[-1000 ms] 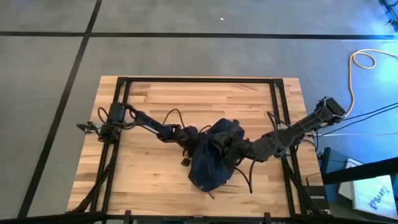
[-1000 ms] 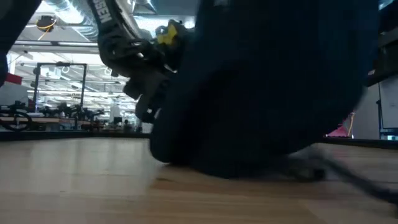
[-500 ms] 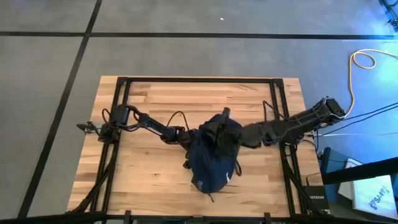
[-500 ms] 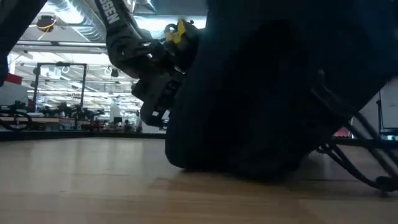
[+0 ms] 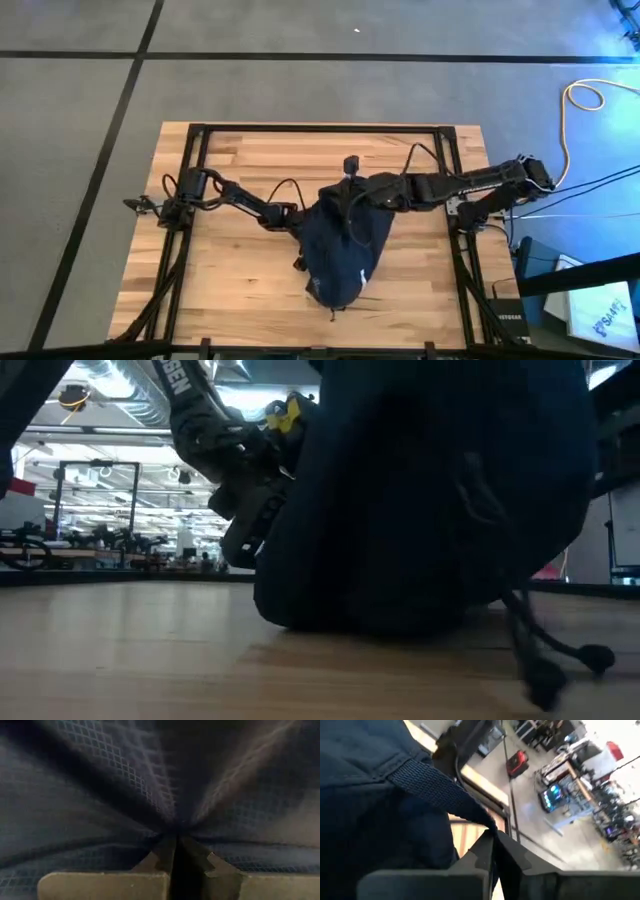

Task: Unpack backpack
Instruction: Open the blue backpack

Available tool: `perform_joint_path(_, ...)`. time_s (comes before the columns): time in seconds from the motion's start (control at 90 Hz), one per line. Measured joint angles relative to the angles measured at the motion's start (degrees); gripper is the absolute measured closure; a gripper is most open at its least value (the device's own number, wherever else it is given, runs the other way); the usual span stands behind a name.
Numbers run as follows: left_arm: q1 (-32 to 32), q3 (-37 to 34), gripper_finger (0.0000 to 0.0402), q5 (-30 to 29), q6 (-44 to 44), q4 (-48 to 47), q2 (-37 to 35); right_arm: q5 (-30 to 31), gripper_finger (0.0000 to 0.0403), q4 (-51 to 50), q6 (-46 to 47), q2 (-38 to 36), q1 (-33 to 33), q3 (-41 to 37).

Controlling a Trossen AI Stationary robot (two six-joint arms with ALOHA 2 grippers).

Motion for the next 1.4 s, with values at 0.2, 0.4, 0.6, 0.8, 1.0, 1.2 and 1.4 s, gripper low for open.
perform_joint_path(0.2,1.3,-0.1,0.0399,-0.7,0.0,-0.4,-0.4,-0.4,0.0403,-2.9,0.8,0.0,-1.9,0.0)
perform_joint_path(0.4,2.8,-0.2,0.0399,-2.1,1.1,-2.2,-1.6,-1.5,0.0403,-4.9,1.8,0.0,-3.5,0.0)
perform_joint_path(0.6,3.7,-0.1,0.0399,-8.9,2.0,-6.1,-3.3,-3.0,0.0403,-7.6,2.3,1.4,-6.3,0.0)
perform_joint_path(0.8,5.3,-0.1,0.0399,-12.6,4.7,-13.0,-5.6,-4.0,0.0403,-9.7,2.4,3.3,-9.0,0.0)
perform_joint_path(1.0,7.6,-0.2,0.0399,-15.3,7.4,-20.8,-9.0,-4.6,0.0403,-10.1,2.3,5.2,-10.7,0.0)
perform_joint_path(1.2,10.6,-0.3,0.0399,-16.9,9.5,-28.7,-12.3,-5.0,0.0403,-10.5,1.7,6.0,-12.4,0.0)
perform_joint_path(1.4,11.1,-0.3,0.0399,-16.7,9.2,-29.6,-12.8,-4.2,0.0403,-9.9,0.1,5.7,-12.1,0.0)
